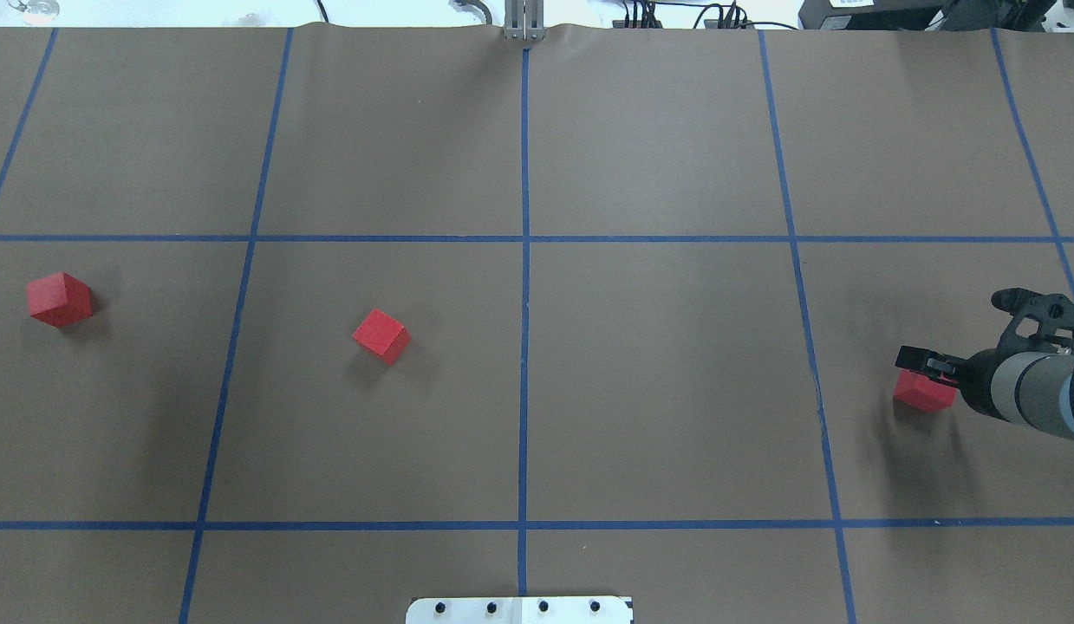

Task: Form red blocks into L shape at center
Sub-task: 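Reach the right gripper down and grasp the far red cube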

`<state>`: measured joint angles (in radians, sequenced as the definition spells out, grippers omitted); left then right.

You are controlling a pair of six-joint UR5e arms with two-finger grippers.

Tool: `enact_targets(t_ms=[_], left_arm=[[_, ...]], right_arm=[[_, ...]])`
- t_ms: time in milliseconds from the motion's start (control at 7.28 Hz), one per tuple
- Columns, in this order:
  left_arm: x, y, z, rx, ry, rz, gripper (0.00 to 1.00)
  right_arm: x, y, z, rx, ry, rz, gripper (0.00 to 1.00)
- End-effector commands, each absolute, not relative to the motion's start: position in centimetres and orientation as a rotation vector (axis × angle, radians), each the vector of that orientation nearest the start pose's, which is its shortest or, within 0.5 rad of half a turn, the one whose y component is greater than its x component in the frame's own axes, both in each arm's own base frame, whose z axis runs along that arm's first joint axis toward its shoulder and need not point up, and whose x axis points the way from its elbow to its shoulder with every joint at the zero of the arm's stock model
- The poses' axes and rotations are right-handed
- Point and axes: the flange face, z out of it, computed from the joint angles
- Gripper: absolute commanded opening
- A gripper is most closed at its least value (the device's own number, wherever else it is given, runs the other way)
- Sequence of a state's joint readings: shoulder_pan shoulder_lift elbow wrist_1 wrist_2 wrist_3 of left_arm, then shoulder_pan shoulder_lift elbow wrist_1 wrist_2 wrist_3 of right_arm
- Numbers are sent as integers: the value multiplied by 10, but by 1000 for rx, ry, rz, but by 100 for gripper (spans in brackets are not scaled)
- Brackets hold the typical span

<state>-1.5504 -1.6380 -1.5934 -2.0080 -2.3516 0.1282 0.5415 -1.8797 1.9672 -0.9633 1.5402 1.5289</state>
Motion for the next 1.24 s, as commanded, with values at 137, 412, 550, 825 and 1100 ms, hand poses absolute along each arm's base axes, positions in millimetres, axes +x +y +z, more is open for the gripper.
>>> enact_targets(t_ms=[137,412,550,825,1100], left_arm=[[-52,-539,566,537,737,342,100],[-52,-539,567,536,737,341,100],[-52,-535,571,531,738,342,100],[-52,-531,574,536,738,342,100],[-52,-531,576,533,738,341,100]], right_arm=[[-288,-309,551,243,-647,482,93],[-292,-304,550,231,-653,493,18],[-294,-303,550,244,-650,488,0],[-295,-307,532,268,-680,473,0],[-316,-336,468,426,-758,234,0]])
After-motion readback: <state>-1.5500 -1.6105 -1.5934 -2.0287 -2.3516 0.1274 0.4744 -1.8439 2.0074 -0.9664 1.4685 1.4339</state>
